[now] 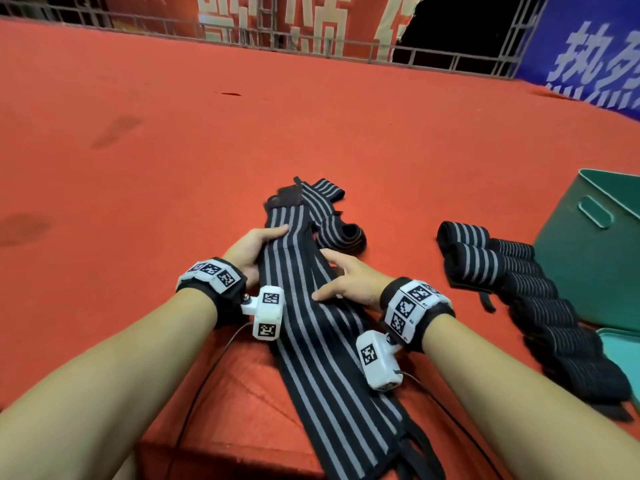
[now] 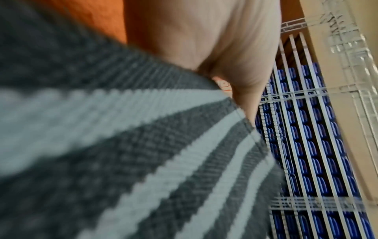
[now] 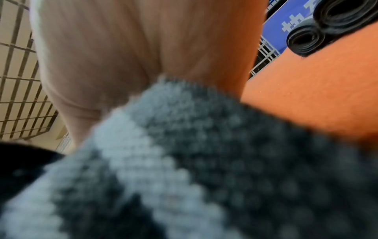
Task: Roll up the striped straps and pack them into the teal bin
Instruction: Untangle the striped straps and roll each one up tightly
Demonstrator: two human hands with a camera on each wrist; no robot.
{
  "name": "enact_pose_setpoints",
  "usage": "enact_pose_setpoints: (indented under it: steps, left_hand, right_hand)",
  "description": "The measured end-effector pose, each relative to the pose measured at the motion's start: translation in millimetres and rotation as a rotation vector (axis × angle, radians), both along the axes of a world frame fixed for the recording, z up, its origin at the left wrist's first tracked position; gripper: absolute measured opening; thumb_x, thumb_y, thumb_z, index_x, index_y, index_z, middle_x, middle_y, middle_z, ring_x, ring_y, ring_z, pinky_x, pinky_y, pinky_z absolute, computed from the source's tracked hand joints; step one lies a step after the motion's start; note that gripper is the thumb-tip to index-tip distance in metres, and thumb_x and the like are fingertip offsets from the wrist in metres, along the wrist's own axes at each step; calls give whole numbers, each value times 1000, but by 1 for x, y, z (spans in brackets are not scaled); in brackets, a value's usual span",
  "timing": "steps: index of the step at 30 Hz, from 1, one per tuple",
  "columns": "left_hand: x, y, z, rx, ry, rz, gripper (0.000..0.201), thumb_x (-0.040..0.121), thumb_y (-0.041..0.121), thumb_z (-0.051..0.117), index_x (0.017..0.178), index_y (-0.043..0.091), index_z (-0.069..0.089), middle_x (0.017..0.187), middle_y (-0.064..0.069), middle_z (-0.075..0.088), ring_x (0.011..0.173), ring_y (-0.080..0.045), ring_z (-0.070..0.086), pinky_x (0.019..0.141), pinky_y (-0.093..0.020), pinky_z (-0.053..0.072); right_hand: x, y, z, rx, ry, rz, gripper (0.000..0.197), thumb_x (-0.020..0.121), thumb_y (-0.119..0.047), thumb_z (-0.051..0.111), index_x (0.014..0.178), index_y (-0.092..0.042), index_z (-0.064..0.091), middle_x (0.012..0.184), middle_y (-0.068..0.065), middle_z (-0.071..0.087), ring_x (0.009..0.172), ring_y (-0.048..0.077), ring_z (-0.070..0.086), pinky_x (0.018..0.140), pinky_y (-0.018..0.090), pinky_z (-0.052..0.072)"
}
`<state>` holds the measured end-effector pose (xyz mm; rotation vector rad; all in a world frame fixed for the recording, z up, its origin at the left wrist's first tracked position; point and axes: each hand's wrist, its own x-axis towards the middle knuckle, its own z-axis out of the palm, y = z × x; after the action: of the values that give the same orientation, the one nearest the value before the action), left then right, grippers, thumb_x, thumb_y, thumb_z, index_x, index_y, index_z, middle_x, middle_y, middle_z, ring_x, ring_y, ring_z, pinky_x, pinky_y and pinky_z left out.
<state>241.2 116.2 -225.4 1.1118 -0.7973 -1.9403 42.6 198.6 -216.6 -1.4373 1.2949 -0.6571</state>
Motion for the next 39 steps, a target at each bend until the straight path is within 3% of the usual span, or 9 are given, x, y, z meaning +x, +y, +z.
enact_pose_setpoints:
  steps: [5,8,11,14,18,23,27,35,39]
  left_hand:
    - [-3,-9,-4,-309,-285,403,48,78,-11,72,120,7,60,107,-16,73,94,-30,72,81,-43,61]
    - [-11,-2,-6,-530,-418,358,48,82,-14,61,117,18,69,113,-7,73,105,-22,68,94,-36,57]
    - [-17,1,-4,-595,-464,323,54,83,-15,45,118,15,74,120,-4,72,115,-18,65,101,-26,51]
    - [-21,7,2,-654,-479,299,42,85,-12,55,116,9,74,114,-7,73,105,-13,64,84,-9,49]
    - [-12,12,5,-555,-297,294,22,78,6,69,99,5,77,102,-14,77,91,-24,68,85,-35,54]
    - [1,5,-2,-446,-249,295,24,91,37,73,95,15,81,92,-6,80,83,-15,74,75,-28,55]
    - [1,0,-4,-366,-297,353,60,71,61,81,89,4,79,90,-11,75,81,-25,66,70,-41,50]
    - [-1,-12,-8,-19,-215,488,33,88,32,78,103,5,66,90,-7,73,74,-22,69,56,-28,52]
    - [-3,-13,-16,-211,-318,461,21,90,31,74,92,10,77,93,-12,78,89,-31,75,67,-34,56]
  right_hand:
    - [4,-10,-13,139,39,-101,32,94,-9,71,125,-5,63,113,9,73,106,28,71,96,40,57]
    - [12,-20,-6,22,264,-184,26,95,-38,70,101,-14,62,79,-4,64,76,16,63,74,29,50]
    - [19,-33,2,-139,271,-251,51,81,-51,79,116,-22,58,106,-4,68,97,14,66,92,31,52]
    - [22,-42,12,-327,125,-279,85,75,-33,89,146,-21,44,132,1,60,109,12,64,98,30,50]
    - [23,-45,21,-308,-58,-313,32,83,-11,84,109,-19,66,105,3,71,76,13,69,62,24,58]
    - [18,-48,17,-319,-177,-486,32,75,-13,91,92,-11,64,91,11,66,85,27,74,79,42,64]
    - [20,-46,15,-306,-186,-436,23,79,-14,88,88,-6,69,80,13,71,77,26,75,81,43,64]
    - [20,-50,4,-329,-107,-408,23,64,-25,93,75,-19,74,75,6,75,71,22,73,76,42,63]
    - [14,-48,4,-288,-153,-406,18,78,-10,87,83,-16,71,87,9,75,80,22,72,73,33,60]
